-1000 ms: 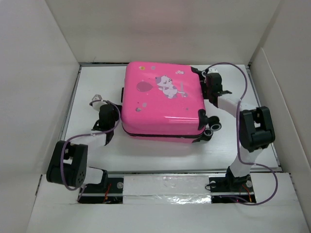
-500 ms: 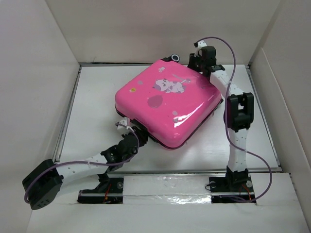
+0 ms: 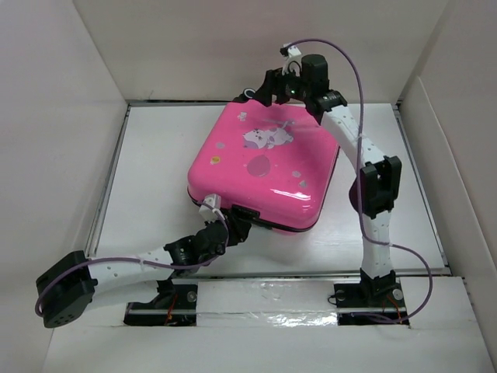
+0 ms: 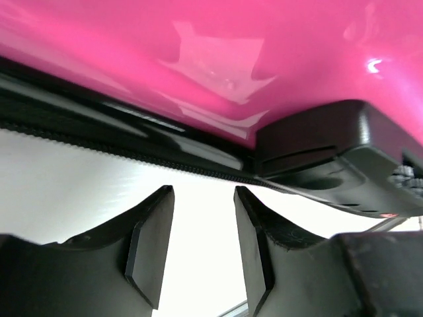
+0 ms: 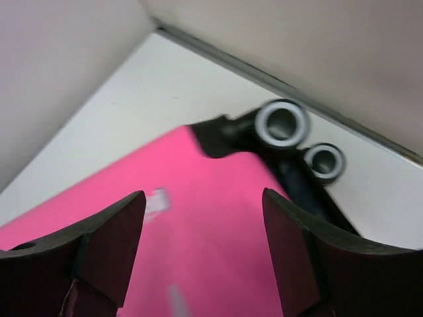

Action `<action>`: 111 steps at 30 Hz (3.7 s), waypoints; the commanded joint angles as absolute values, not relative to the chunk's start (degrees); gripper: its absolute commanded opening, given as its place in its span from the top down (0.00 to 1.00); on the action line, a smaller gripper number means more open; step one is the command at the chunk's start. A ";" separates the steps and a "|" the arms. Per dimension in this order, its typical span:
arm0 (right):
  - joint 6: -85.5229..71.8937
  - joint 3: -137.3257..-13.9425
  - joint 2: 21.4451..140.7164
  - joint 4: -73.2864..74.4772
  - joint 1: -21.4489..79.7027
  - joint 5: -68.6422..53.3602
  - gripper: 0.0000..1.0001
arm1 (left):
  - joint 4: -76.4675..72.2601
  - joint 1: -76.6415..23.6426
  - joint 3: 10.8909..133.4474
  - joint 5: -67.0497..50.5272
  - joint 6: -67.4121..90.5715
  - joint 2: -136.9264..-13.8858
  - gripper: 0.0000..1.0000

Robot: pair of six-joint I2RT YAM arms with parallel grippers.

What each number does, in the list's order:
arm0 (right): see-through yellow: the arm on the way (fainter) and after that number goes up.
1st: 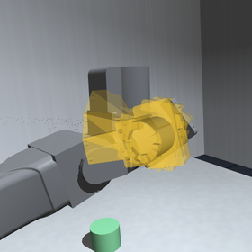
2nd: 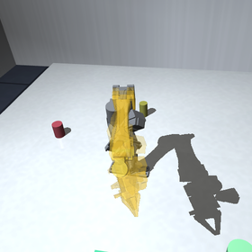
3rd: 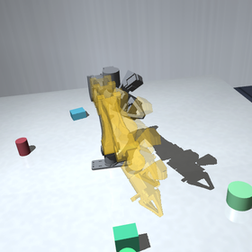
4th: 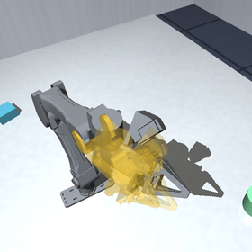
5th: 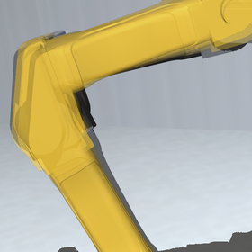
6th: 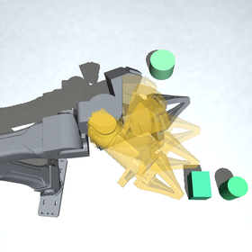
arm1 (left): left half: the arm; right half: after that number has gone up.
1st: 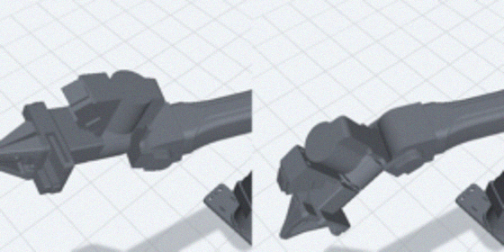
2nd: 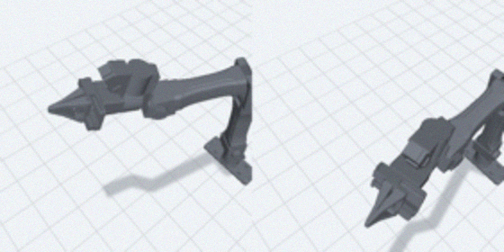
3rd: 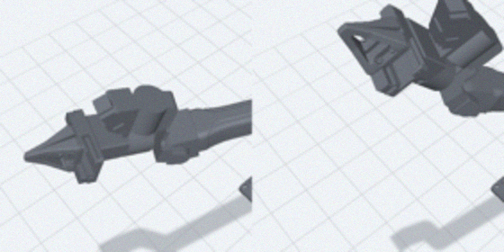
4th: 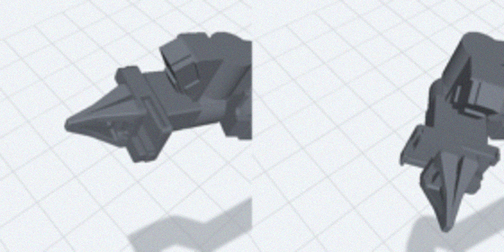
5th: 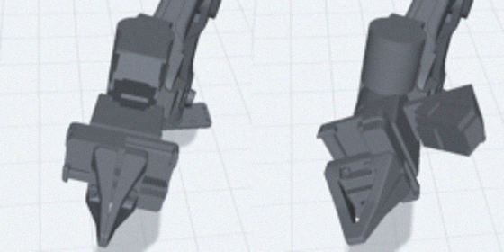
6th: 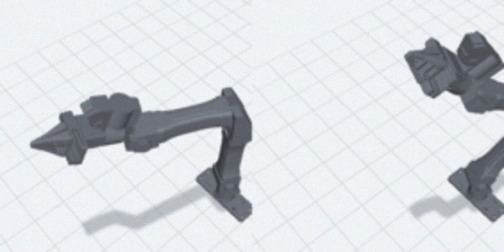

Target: Pack the luggage

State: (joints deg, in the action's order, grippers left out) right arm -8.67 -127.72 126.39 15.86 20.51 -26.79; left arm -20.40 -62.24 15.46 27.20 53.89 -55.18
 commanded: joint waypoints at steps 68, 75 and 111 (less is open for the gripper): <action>-9.32 -10.81 40.07 -24.67 22.68 -14.24 0.55 | -23.29 -50.80 26.99 23.92 38.67 -44.39 0.53; -5.36 -8.79 44.47 -36.37 22.68 -10.46 0.54 | -20.22 -55.53 23.03 22.15 38.06 -43.94 0.58; -22.23 -13.44 33.13 -2.90 60.45 -0.09 1.00 | -42.98 -56.25 38.14 23.38 28.74 -74.80 0.54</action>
State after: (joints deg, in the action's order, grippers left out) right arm -15.73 -9.85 32.75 -8.78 50.85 15.35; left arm -32.27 -59.86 32.60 18.81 30.35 -74.81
